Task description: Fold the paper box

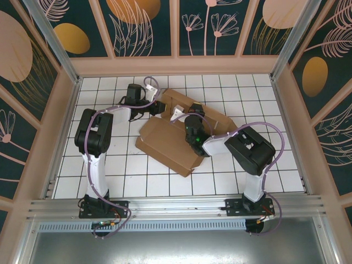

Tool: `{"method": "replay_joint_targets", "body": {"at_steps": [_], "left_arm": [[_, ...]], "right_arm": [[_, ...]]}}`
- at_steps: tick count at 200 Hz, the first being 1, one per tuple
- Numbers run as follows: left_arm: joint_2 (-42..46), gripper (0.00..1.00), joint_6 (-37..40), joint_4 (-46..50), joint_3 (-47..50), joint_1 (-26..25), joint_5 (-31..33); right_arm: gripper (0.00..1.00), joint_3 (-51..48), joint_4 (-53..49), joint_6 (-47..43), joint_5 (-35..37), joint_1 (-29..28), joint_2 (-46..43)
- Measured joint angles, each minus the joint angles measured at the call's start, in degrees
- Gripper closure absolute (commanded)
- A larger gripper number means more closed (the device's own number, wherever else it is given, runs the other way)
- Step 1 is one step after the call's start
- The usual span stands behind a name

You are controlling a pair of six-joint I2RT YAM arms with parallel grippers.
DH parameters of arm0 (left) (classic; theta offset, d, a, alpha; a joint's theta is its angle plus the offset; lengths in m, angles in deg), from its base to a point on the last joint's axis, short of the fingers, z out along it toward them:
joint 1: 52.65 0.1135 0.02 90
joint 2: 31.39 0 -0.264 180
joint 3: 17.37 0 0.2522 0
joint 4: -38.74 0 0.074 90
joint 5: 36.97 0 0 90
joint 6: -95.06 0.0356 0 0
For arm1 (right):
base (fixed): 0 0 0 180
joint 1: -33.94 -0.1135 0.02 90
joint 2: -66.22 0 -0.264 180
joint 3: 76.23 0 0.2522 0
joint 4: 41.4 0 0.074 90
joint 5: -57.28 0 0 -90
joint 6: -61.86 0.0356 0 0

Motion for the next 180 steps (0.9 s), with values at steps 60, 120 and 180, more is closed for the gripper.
{"method": "replay_joint_targets", "body": {"at_steps": [60,120,180], "left_arm": [[0.0,0.84,0.09,-0.46,0.0,-0.04,1.25],[0.0,0.83,0.02,-0.42,0.0,-0.39,1.05],[0.07,0.82,-0.15,-2.91,1.22,-0.5,1.09]], "right_arm": [[0.63,0.55,-0.87,3.04,-0.7,-1.2,-0.04],[0.39,3.21,-24.28,25.05,-10.47,-2.01,-9.49],[0.38,4.44,-36.96,48.76,-28.26,-1.55,-22.45]]}}
